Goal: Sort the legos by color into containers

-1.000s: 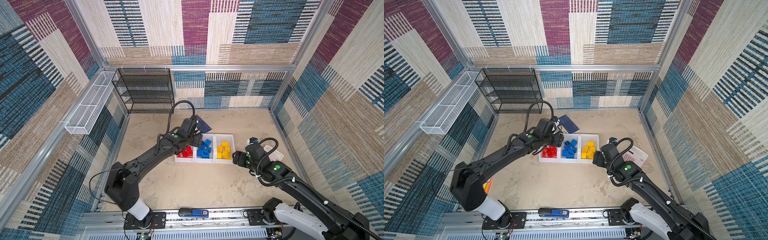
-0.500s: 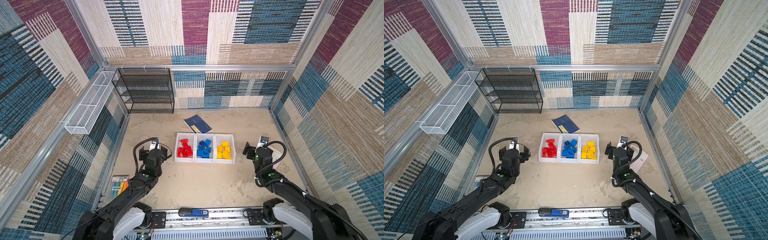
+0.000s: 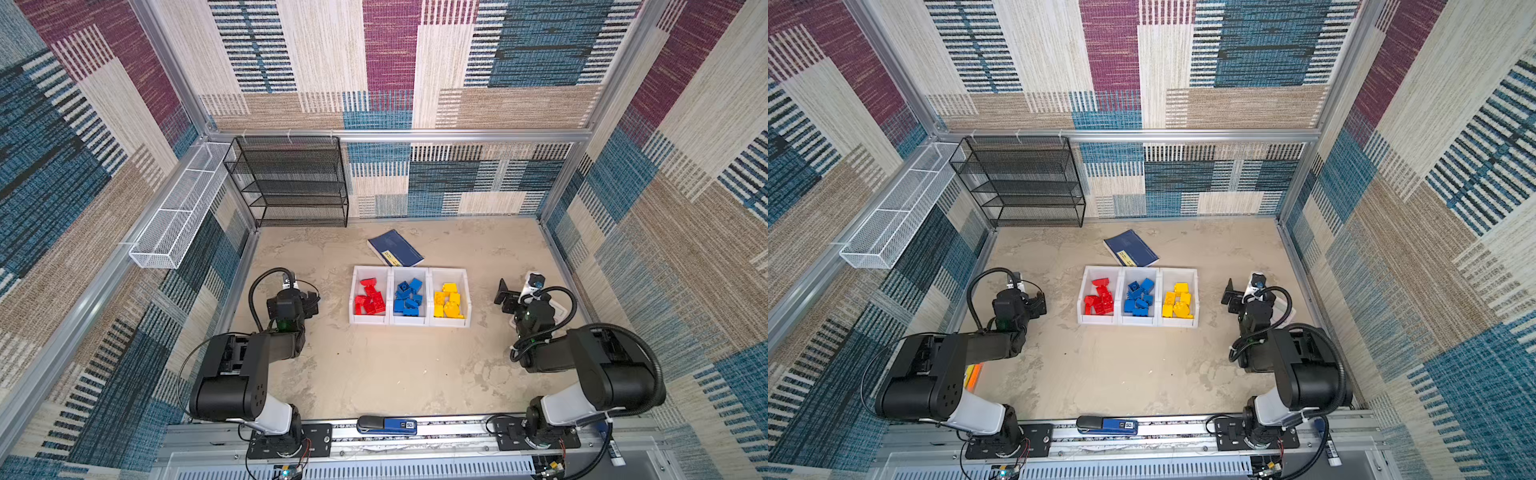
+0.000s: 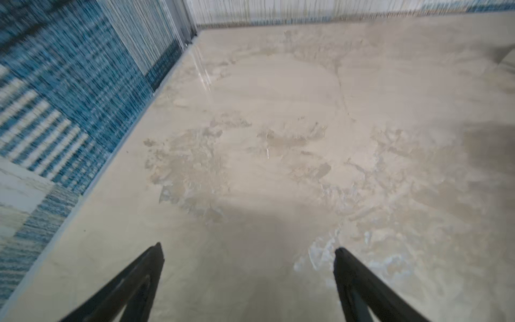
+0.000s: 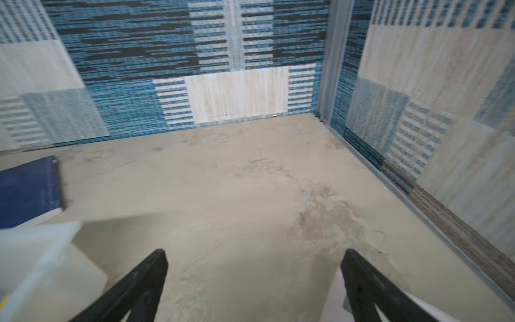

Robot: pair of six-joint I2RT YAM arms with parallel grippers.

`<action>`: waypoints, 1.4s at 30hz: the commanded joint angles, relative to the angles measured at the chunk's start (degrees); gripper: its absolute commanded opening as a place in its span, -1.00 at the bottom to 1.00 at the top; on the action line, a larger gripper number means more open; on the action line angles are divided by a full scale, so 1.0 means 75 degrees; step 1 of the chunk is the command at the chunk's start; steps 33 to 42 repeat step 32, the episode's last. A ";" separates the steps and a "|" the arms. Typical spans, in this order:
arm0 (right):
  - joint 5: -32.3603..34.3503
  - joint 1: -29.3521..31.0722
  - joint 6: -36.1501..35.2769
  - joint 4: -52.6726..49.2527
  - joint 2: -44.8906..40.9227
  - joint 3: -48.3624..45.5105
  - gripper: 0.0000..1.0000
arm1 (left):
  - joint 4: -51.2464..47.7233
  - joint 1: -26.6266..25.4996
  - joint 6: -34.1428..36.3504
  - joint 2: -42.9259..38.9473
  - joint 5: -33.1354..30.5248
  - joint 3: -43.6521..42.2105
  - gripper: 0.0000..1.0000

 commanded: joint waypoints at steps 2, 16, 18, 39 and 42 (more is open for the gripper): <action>-0.0486 -0.0057 -0.0141 0.0855 0.0036 0.0103 1.00 | 0.0592 0.0071 -0.0197 0.0027 0.0826 0.0136 0.96; -0.0473 -0.0060 -0.0175 0.1002 0.0025 0.0043 0.99 | 0.1018 0.0072 -0.0127 0.0086 0.0815 -0.0005 0.96; -0.0474 -0.0057 -0.0179 0.0995 0.0023 0.0036 0.99 | 0.1019 0.0072 -0.0126 0.0084 0.0809 -0.0005 0.96; -0.0489 -0.0058 -0.0181 0.1024 0.0011 0.0021 0.99 | 0.1020 0.0083 -0.0107 0.0097 0.0908 0.0007 0.96; -0.0489 -0.0058 -0.0181 0.1024 0.0011 0.0021 0.99 | 0.1020 0.0083 -0.0107 0.0097 0.0908 0.0007 0.96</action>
